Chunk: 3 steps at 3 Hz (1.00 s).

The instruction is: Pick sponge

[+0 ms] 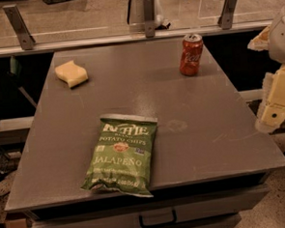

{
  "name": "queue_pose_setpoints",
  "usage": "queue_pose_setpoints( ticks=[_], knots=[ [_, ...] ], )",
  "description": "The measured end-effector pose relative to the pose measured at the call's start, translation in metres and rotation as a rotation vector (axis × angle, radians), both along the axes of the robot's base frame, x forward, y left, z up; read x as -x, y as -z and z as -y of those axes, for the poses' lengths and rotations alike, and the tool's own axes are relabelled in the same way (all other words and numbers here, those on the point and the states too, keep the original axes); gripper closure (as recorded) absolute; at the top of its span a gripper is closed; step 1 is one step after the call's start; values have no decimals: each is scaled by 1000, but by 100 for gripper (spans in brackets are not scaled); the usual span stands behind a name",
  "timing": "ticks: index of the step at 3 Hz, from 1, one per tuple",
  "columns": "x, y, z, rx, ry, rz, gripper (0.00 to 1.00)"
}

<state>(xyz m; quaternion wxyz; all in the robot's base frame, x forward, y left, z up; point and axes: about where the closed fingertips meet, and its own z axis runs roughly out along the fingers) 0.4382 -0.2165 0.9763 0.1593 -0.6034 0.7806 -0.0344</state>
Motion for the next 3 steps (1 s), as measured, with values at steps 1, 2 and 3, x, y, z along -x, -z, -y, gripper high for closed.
queue_pose_setpoints(
  ticks=[1,2,3],
  knots=[
    [-1,-1,-2,-4,-3,5,0],
    [-26,4,-55,-75,-81,15,0],
    [-56,6,-125,-167,-178,33,0]
  ],
)
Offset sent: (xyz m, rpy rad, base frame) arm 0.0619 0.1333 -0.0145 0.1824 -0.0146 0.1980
